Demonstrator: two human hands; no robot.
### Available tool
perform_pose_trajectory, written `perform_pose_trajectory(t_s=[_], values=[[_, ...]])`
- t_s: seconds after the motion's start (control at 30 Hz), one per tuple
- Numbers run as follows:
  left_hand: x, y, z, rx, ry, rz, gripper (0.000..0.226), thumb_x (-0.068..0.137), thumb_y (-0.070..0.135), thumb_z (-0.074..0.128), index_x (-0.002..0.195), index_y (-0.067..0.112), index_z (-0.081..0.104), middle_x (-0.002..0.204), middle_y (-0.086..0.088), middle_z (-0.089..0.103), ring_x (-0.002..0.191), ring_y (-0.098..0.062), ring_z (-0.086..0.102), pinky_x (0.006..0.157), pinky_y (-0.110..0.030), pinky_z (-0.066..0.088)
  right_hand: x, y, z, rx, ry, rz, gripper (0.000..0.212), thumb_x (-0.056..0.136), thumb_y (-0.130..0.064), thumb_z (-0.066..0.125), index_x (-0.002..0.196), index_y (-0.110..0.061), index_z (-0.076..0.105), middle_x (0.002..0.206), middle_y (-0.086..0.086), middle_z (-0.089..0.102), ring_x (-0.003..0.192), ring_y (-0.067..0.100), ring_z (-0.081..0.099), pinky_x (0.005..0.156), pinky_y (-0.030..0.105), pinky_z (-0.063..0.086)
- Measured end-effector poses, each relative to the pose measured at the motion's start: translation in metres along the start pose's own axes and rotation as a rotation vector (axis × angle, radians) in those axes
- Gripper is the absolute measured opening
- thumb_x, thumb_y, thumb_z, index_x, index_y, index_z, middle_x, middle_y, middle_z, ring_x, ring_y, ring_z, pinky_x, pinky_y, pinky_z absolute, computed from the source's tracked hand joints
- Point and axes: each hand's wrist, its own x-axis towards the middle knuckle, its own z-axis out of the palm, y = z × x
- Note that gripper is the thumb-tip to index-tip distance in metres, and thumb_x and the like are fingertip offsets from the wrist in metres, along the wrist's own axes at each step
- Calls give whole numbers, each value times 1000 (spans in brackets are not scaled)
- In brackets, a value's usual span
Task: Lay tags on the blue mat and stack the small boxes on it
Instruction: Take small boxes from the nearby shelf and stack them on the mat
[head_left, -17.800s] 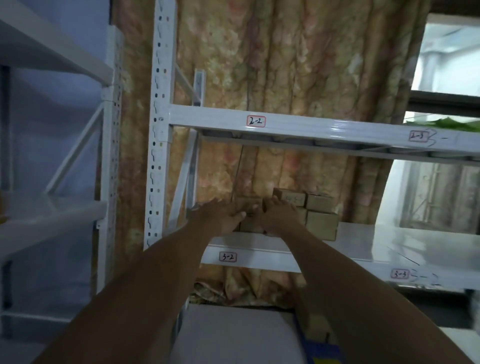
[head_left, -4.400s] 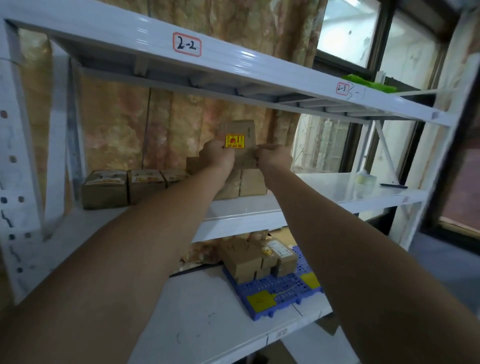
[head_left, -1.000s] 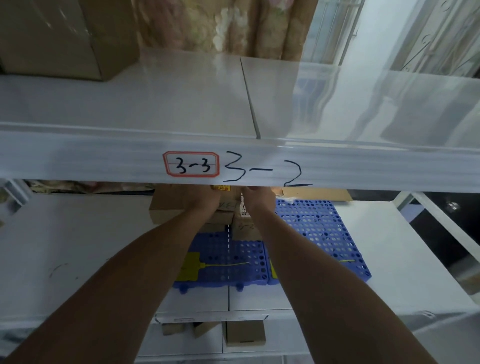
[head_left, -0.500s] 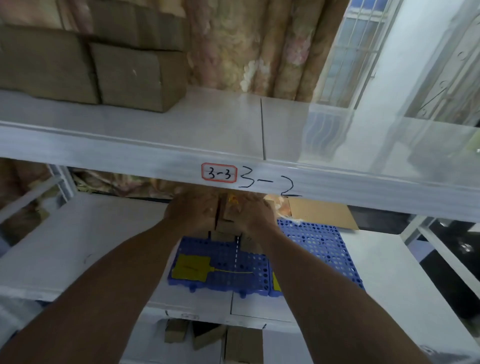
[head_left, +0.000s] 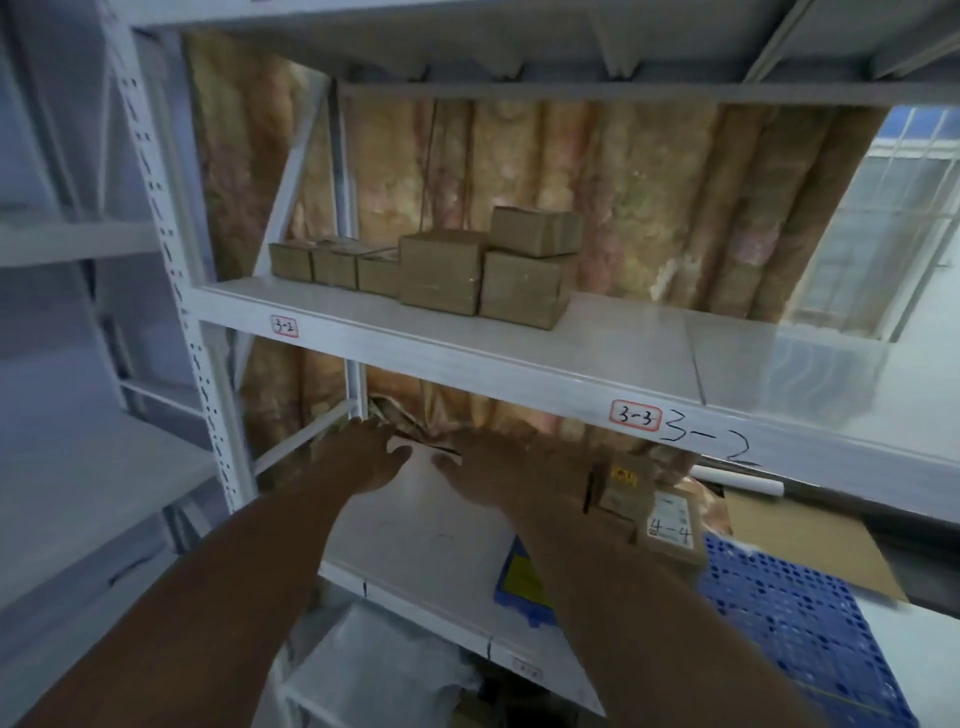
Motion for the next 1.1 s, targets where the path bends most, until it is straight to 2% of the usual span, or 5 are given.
perform_pose_trajectory(t_s=[0.23,0.33,0.47,0.7,1.1], values=[[-53,-101,-86,23,136,-5,50,104,50,34,144,26,50,147,-2,52,134,-27,50,110,-44,42,21,-140,-39,-12,41,-51,57,96,-63,35,138,-30,53,141,4,56,129,30,53,103,44,43],[-67,-144,-119,46,142,10,65,93,62,35,140,22,53,141,-4,56,130,-27,53,109,-45,43,32,-189,-55,-20,73,-53,51,96,-59,38,131,-28,58,131,2,62,117,28,61,86,41,47],[-66,-192,-147,-27,207,-3,56,99,48,46,145,17,48,149,-9,48,137,-30,44,115,-46,35,38,-240,-74,-87,177,-102,63,103,-58,32,156,-26,33,163,-2,31,148,25,33,119,43,25],[-50,-239,-176,21,314,84,72,96,70,22,146,25,46,148,-4,51,134,-27,49,110,-47,40,59,-298,-109,-198,352,-111,66,102,-62,29,151,-20,42,155,5,44,142,28,40,116,43,30],[38,-245,-195,-161,409,266,61,99,54,35,133,11,62,131,-21,63,122,-44,58,104,-54,45,145,-306,-136,-182,362,-7,56,105,-50,28,152,-21,40,161,3,32,148,27,28,121,48,19]])
